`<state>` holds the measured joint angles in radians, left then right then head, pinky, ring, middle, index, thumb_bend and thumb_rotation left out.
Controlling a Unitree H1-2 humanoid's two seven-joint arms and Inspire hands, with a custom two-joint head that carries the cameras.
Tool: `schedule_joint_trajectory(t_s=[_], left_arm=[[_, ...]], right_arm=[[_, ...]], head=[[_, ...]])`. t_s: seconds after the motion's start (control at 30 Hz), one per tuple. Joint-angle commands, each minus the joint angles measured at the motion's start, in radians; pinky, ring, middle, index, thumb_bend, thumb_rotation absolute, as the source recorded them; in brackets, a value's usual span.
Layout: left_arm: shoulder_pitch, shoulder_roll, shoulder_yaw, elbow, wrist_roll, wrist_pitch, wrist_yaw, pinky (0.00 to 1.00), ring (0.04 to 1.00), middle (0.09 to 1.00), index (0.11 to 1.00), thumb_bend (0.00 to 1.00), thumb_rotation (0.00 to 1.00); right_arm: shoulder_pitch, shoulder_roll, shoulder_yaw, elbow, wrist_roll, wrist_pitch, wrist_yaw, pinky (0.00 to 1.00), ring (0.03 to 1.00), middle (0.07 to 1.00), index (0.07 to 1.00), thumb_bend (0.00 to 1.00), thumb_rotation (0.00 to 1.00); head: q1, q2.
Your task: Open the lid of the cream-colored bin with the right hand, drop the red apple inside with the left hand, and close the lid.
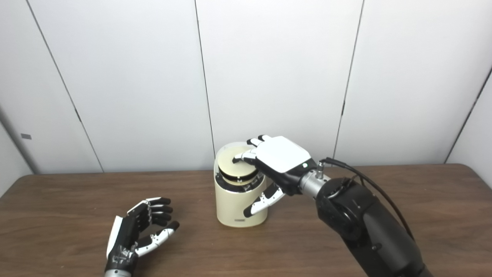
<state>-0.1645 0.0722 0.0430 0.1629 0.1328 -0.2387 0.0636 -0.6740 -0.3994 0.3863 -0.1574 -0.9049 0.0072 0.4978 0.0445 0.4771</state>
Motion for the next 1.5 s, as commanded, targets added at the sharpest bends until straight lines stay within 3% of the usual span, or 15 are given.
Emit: schedule_joint_trajectory(t_s=[0.0, 0.5, 0.9, 1.23, 1.47], left_arm=[[0.043, -0.014, -0.009, 0.009, -0.003, 0.002, 0.006, 0.54, 0.568, 0.604, 0.661, 0.59, 0.00], [0.047, -0.017, -0.007, -0.026, 0.001, 0.037, 0.006, 0.56, 0.575, 0.601, 0.661, 0.59, 0.00], [0.049, -0.014, -0.004, -0.041, -0.009, 0.053, 0.002, 0.53, 0.574, 0.612, 0.663, 0.59, 0.00], [0.058, -0.019, -0.007, -0.070, -0.016, 0.080, -0.003, 0.53, 0.572, 0.611, 0.664, 0.59, 0.00], [0.057, -0.016, -0.009, -0.068, -0.011, 0.079, -0.001, 0.52, 0.570, 0.610, 0.665, 0.58, 0.00]], right_arm=[[-0.027, -0.001, -0.015, -0.037, 0.006, -0.008, -0.003, 0.97, 0.955, 0.823, 0.828, 0.72, 0.55], [-0.002, -0.005, -0.018, -0.066, 0.023, -0.023, 0.023, 0.95, 0.941, 0.811, 0.819, 0.73, 0.53], [0.002, -0.016, 0.008, -0.078, -0.019, -0.038, 0.075, 0.96, 0.938, 0.802, 0.812, 0.73, 0.61], [-0.021, -0.034, 0.067, -0.081, -0.082, -0.015, 0.245, 1.00, 0.967, 0.813, 0.816, 0.76, 0.66], [-0.022, -0.036, 0.071, -0.082, -0.096, -0.014, 0.273, 1.00, 0.956, 0.811, 0.807, 0.77, 0.67]], head=[[0.002, 0.006], [0.008, 0.034], [0.006, 0.053], [0.011, 0.068], [0.011, 0.068]])
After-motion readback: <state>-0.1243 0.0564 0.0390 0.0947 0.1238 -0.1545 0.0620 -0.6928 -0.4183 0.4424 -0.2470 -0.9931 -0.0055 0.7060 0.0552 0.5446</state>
